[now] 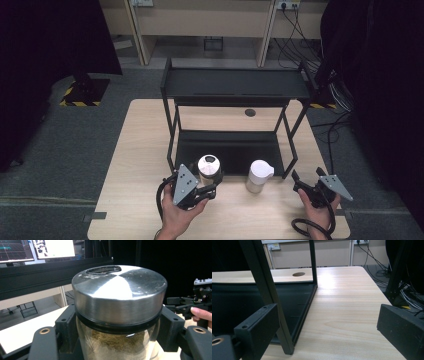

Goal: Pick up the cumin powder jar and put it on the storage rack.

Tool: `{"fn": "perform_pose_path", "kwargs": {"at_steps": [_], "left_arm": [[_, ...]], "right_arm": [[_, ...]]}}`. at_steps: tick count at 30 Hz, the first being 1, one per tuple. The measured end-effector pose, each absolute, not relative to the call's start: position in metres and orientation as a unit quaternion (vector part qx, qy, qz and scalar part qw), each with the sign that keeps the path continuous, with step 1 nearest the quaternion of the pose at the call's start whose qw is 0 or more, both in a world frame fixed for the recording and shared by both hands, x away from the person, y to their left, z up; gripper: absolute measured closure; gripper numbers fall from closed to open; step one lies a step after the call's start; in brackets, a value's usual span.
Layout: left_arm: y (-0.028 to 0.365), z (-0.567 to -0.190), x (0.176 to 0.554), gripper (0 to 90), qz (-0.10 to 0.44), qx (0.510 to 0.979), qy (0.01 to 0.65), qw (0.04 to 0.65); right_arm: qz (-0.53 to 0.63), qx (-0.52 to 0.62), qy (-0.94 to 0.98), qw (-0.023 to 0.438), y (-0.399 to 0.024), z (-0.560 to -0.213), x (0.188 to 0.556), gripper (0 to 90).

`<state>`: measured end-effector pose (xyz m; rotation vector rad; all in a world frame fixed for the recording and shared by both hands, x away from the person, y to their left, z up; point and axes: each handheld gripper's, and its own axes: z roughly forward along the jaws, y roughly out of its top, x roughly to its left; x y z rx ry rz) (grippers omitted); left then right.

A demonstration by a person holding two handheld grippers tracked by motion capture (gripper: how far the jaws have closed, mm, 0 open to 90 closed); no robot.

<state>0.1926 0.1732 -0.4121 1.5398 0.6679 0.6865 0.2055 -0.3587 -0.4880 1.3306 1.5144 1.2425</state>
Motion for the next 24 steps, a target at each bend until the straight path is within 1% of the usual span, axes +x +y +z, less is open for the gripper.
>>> {"fn": "perform_pose_path", "kwargs": {"at_steps": [13,17,24], "left_arm": [[0.17,-0.379,0.203,31.1,0.317,0.662,0.285,0.617],[0.171,-0.366,0.211,31.1,0.314,0.659,0.286,0.62],[0.17,-0.354,0.215,31.1,0.322,0.655,0.286,0.621]], "right_arm": [[0.487,0.521,0.591,0.376,-0.359,-0.488,0.205,4.9],[0.488,0.521,0.591,0.376,-0.359,-0.488,0.206,4.9],[0.489,0.523,0.59,0.373,-0.361,-0.488,0.206,4.9]]}}
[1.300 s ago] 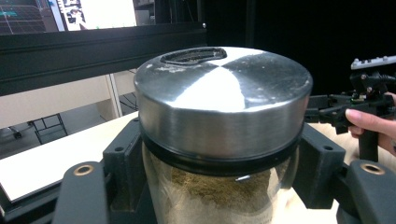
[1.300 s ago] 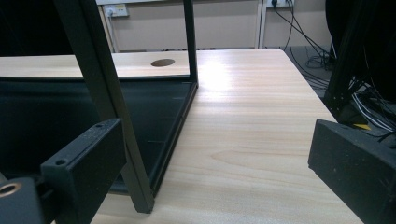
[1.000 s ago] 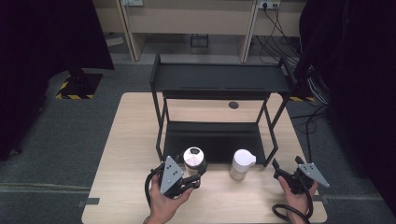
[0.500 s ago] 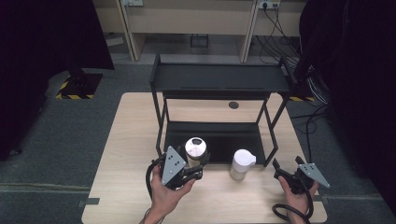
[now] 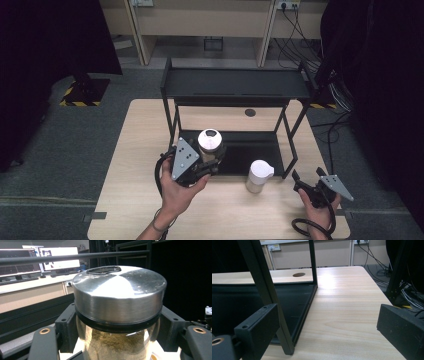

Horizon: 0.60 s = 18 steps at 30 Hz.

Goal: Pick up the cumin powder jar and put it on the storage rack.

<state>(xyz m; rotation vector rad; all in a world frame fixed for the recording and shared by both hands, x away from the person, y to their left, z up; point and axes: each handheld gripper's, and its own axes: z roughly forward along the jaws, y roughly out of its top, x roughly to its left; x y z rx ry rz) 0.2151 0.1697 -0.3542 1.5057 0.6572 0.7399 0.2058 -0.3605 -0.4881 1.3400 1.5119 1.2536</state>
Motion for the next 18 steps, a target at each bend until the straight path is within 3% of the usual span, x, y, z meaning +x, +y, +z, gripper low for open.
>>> {"fn": "perform_pose_path", "kwargs": {"at_steps": [18], "left_arm": [[0.171,-0.331,0.228,31.1,0.331,0.647,0.291,0.622]], "right_arm": [[0.495,0.525,0.587,0.365,-0.364,-0.488,0.207,4.9]]}}
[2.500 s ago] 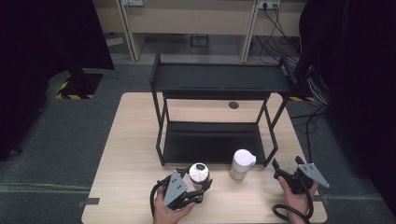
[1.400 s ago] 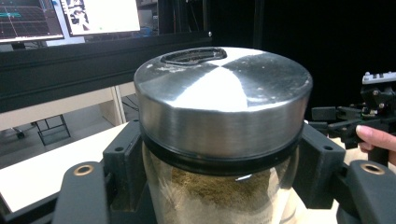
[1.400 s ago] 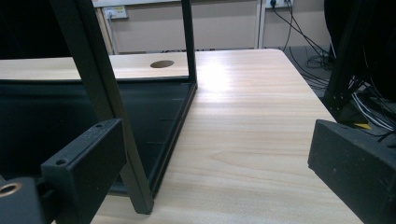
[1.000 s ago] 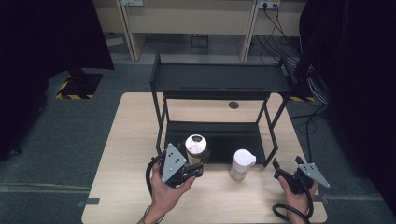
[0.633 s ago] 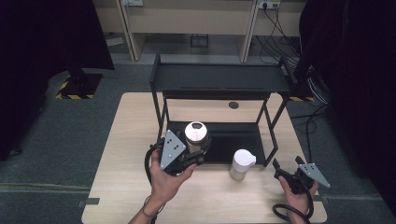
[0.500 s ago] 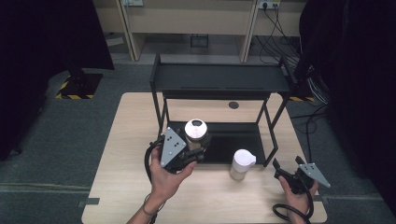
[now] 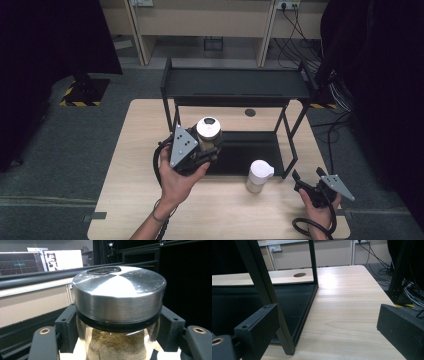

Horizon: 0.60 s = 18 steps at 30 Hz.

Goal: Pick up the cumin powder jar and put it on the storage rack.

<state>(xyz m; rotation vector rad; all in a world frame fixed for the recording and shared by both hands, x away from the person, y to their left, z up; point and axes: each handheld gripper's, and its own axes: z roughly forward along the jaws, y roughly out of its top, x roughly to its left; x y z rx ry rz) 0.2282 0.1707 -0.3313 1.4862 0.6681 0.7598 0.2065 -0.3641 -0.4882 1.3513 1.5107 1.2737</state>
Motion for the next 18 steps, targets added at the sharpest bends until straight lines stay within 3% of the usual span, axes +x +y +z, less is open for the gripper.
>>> {"fn": "perform_pose_path", "kwargs": {"at_steps": [18], "left_arm": [[0.164,-0.3,0.236,31.1,0.339,0.648,0.284,0.62]], "right_arm": [[0.5,0.528,0.583,0.362,-0.366,-0.489,0.206,4.9]]}}
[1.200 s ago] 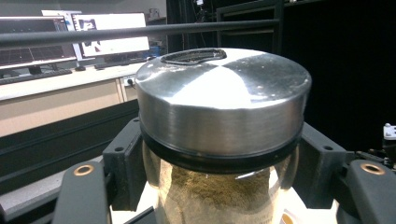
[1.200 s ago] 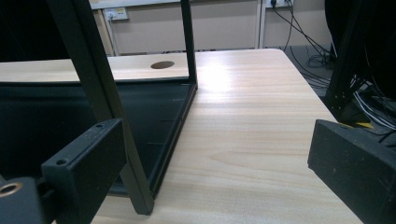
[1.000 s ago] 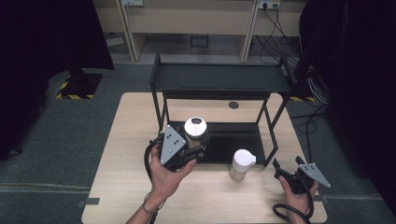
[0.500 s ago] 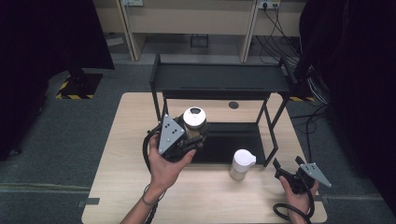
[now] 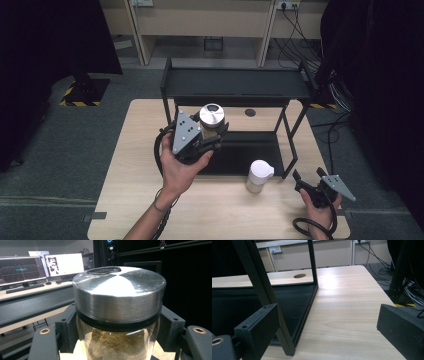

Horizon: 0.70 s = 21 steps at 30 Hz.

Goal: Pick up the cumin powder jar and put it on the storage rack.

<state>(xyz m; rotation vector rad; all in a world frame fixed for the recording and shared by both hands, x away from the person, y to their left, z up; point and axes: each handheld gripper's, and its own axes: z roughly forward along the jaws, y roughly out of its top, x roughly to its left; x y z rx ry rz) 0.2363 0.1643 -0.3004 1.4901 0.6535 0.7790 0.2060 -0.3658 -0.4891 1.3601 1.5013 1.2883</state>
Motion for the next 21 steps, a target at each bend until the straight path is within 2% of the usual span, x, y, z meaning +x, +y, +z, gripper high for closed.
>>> {"fn": "perform_pose_path", "kwargs": {"at_steps": [21], "left_arm": [[0.165,-0.266,0.254,31.1,0.355,0.636,0.296,0.618]], "right_arm": [[0.5,0.529,0.583,0.362,-0.366,-0.489,0.206,4.9]]}}
